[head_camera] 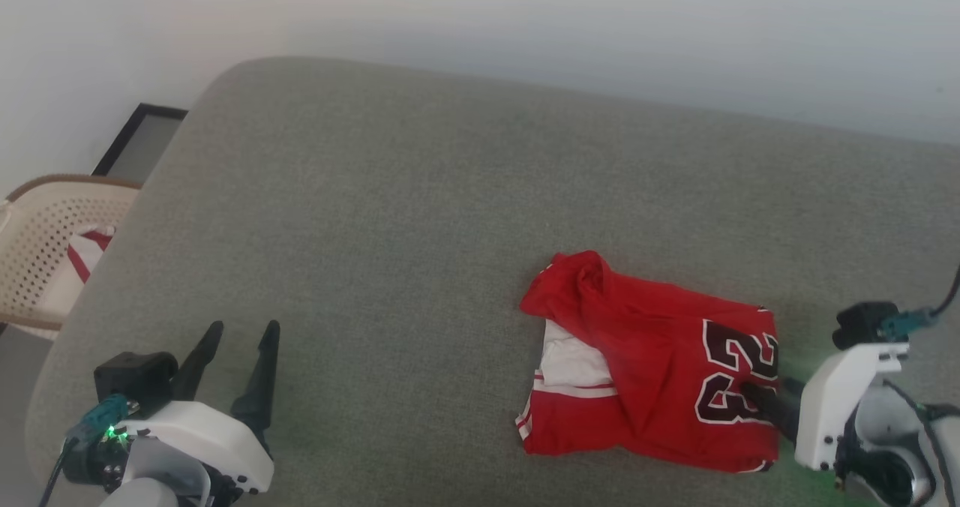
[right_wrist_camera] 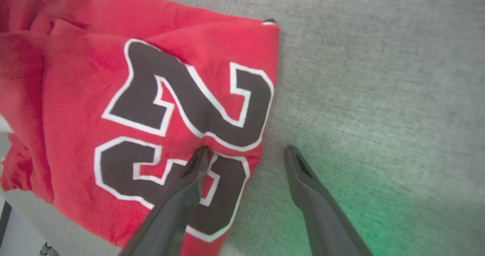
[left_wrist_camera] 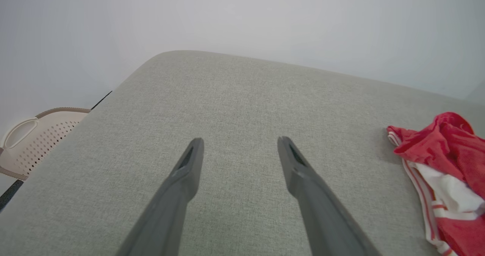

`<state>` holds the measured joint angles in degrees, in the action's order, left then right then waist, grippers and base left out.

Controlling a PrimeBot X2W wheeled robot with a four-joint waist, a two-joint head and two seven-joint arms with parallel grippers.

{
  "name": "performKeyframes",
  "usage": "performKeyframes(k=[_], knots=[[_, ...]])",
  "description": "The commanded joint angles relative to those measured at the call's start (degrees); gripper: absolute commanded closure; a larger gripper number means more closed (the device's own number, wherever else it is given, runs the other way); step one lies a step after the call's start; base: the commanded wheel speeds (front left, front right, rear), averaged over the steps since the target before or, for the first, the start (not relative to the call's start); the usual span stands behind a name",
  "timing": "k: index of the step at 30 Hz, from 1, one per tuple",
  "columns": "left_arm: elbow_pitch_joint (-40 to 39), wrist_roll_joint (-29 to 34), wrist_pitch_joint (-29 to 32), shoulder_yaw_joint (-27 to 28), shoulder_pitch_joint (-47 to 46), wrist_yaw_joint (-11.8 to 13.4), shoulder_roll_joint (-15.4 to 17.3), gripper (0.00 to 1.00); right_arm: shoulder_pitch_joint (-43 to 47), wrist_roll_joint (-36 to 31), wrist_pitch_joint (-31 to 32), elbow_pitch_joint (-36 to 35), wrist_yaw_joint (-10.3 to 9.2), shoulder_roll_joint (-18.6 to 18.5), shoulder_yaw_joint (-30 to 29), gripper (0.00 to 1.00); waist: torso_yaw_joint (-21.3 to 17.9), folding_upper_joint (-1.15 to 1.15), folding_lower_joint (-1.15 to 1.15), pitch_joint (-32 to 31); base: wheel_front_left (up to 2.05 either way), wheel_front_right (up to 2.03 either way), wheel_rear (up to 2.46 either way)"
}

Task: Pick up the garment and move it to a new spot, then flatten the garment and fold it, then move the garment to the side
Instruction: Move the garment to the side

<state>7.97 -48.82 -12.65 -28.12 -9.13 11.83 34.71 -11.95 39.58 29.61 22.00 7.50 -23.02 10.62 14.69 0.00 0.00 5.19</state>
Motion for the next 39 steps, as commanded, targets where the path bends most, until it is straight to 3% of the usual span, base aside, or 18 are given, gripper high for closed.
performKeyframes(k=[1,3,5,12,18,29,39], knots=[[0.4,0.6,-0.3,-0.1,-1.0,-0.4,-0.4,0.00,-0.8,1.0,2.0,1.2,-0.03,0.6,0.7,0.00,0.9,0.00,0.00,1.1,0.00,0.00,0.00],[0.8,0.7,-0.5,-0.2,-1.4,-0.5,-0.7,0.00,-1.5,1.9,4.0,2.3,-0.02,1.0,1.7,0.00,1.0,0.00,0.00,1.6,0.00,0.00,0.00],[1.1,0.7,-0.6,-0.3,-1.8,-0.6,-1.1,0.00,-2.0,2.6,4.8,2.5,-0.02,1.0,2.8,1.00,1.2,0.00,0.00,1.9,0.00,0.00,0.00],[2.2,1.1,-0.9,-0.4,-3.0,-1.0,-1.7,0.00,-4.4,2.0,4.0,2.2,-0.12,-1.8,3.3,1.00,0.7,0.00,0.00,2.6,0.00,0.00,0.00],[1.9,1.9,-1.2,-0.4,-4.4,-1.1,-1.7,0.00,-6.8,1.3,4.4,-0.6,-0.07,-5.8,2.6,1.00,-2.1,0.00,0.00,3.7,0.00,0.00,0.00],[3.0,4.3,-0.8,-1.9,-10.3,-2.6,-2.9,0.00,-13.5,-0.6,3.7,-1.2,-0.07,-13.5,0.4,1.00,-10.1,0.00,0.00,8.0,0.00,0.00,0.00],[6.4,6.6,0.3,-3.9,-19.8,-5.4,-4.4,0.00,-25.2,-3.6,-2.4,4.9,-0.07,-18.1,1.0,1.00,-20.9,0.00,0.00,13.9,0.00,0.00,0.00]])
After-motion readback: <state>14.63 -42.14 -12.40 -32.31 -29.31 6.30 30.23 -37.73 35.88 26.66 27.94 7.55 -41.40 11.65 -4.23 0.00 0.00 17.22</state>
